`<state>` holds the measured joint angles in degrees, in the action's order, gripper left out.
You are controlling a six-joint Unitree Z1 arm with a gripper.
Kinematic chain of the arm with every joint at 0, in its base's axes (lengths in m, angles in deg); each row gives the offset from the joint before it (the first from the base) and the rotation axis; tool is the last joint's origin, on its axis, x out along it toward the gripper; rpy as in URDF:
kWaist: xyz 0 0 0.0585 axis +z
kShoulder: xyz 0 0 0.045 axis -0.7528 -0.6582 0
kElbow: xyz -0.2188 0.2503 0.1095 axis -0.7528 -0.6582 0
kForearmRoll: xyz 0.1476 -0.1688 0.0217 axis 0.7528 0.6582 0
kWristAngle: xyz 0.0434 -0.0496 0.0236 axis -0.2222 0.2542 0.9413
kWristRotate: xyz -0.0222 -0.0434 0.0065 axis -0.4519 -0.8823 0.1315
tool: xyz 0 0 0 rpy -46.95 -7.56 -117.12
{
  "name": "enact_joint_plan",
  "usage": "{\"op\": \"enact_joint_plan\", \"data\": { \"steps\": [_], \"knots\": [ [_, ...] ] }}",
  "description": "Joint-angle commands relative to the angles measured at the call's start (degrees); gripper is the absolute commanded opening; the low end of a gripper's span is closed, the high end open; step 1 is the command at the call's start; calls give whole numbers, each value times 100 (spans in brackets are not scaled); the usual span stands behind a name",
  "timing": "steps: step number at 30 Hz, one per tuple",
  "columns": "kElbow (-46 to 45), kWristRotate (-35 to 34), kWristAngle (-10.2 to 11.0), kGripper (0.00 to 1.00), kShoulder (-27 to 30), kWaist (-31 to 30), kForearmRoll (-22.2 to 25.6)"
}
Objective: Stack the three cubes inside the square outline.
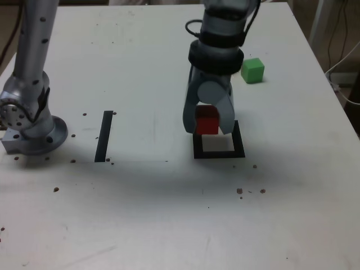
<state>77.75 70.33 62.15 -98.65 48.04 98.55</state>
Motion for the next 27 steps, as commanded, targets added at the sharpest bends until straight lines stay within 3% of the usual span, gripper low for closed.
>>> {"op": "enact_joint_plan", "data": {
  "steps": [1,20,22,27],
  "knots": [
    [33,-16,-18,27,-80,-21,-45],
    [16,-18,25,29,-483,9,-386],
    [-12,-17,34,41,-488,22,-407],
    [-85,-11,38,89,-490,42,-443]
  ]
}}
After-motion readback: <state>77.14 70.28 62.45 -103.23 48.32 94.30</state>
